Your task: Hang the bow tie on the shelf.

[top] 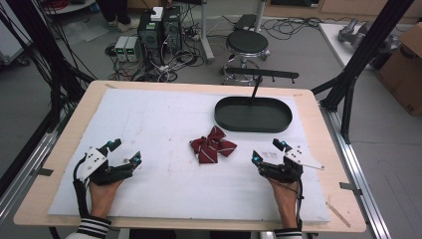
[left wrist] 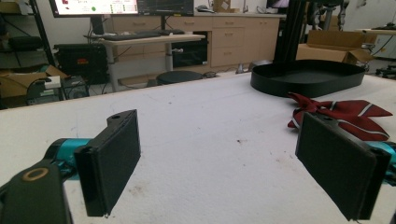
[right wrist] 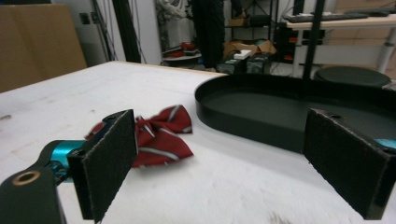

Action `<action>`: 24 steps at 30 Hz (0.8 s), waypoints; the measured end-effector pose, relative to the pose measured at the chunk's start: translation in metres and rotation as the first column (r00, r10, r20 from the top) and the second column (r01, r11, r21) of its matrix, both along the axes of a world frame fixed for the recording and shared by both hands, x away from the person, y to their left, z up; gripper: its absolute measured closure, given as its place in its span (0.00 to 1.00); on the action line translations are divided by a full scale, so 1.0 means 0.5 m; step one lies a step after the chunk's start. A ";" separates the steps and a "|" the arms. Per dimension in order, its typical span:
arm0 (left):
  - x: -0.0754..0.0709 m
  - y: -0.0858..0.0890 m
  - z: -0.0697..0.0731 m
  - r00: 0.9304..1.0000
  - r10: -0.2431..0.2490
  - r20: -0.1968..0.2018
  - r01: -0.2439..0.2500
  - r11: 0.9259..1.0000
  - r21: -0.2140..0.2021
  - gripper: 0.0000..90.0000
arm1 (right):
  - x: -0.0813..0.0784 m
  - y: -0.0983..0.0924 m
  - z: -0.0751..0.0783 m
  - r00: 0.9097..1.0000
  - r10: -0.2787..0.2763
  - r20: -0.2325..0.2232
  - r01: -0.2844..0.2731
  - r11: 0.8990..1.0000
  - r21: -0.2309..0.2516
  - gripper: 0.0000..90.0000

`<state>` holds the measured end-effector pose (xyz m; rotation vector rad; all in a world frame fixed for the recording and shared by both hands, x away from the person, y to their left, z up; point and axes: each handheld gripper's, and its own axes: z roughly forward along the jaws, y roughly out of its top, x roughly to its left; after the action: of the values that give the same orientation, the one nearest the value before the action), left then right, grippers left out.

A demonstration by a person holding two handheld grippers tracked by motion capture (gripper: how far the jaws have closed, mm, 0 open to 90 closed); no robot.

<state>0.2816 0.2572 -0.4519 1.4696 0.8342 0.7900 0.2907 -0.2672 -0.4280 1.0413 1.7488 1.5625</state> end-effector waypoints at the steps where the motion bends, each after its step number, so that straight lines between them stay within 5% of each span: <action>1: 0.000 0.000 0.000 1.000 0.000 0.000 0.000 1.000 0.000 0.16 | 0.000 0.000 0.000 1.000 0.000 0.000 0.000 1.000 0.000 0.11; 15: -0.001 0.002 0.000 1.000 -0.001 0.003 0.001 1.000 -0.003 0.16 | 0.070 0.078 0.090 0.991 0.115 -0.065 -0.123 0.984 -0.129 0.11; 24: -0.001 0.002 0.000 1.000 0.000 0.003 0.000 1.000 -0.007 0.16 | 0.126 0.131 0.118 0.969 0.211 -0.128 -0.234 0.952 -0.197 0.11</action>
<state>0.2812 0.2580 -0.4520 1.4622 0.8338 0.7886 0.3535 -0.2017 -0.3691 0.8595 2.1159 1.4325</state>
